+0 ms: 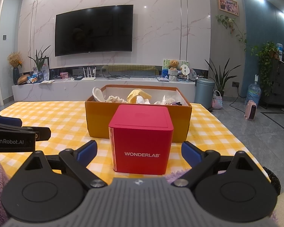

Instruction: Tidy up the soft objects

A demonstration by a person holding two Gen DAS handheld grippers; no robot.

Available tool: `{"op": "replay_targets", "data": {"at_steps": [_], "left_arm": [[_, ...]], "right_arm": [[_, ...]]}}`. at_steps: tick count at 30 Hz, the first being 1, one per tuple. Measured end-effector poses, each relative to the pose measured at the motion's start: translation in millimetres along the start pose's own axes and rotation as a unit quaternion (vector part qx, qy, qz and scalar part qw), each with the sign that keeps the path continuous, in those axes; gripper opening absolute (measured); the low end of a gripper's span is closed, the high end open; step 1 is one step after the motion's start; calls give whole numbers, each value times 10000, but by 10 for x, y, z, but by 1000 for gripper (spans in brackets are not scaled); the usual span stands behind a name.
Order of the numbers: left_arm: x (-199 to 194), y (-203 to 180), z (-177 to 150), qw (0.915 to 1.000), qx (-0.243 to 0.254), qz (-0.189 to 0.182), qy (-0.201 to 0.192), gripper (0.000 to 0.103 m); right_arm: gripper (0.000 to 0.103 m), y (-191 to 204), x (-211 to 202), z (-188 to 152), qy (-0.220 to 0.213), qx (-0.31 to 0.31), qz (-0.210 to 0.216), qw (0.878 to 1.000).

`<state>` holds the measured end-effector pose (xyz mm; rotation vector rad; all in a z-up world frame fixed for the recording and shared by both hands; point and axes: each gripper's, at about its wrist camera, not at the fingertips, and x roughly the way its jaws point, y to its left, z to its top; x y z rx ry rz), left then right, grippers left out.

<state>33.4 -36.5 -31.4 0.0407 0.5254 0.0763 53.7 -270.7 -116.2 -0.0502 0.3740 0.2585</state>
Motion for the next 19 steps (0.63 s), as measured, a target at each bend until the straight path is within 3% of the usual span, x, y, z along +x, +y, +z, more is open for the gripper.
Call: {"op": "replay_targets", "data": {"at_steps": [19], "left_arm": [[-4, 40, -13, 10000, -79, 46, 15, 92]], "right_arm": [[94, -7, 16, -13, 29, -10, -7, 10000]]}}
